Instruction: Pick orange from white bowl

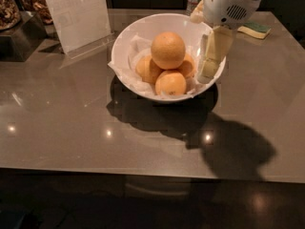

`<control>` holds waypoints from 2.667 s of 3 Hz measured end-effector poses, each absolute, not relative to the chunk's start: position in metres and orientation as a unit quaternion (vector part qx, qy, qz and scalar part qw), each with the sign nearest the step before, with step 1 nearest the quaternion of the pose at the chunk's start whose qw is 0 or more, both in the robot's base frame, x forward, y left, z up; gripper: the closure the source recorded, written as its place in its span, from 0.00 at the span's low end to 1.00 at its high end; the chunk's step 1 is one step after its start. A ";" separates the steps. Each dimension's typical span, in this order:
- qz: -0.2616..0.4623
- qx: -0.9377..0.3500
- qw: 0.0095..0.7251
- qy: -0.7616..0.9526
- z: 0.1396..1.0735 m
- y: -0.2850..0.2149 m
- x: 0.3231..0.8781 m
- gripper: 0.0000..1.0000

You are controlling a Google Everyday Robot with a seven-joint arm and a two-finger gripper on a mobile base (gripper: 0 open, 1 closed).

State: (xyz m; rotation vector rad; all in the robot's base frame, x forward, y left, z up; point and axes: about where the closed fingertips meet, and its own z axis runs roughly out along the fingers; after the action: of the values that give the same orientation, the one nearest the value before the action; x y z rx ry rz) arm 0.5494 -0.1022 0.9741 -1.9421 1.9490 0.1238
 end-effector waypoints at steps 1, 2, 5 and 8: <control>0.054 -0.701 0.198 0.683 0.967 -0.090 0.562 0.00; 0.075 -0.716 0.198 0.665 0.957 -0.067 0.588 0.00; 0.114 -0.707 0.191 0.671 0.925 -0.056 0.614 0.00; 0.113 -0.707 0.195 0.671 0.924 -0.054 0.616 0.42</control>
Offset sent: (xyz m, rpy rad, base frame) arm 0.0526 0.0474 -0.0212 0.0475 0.0547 0.1289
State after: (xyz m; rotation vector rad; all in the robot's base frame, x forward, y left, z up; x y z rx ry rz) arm 0.6159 -0.0538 0.9242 -1.9811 1.8804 0.3177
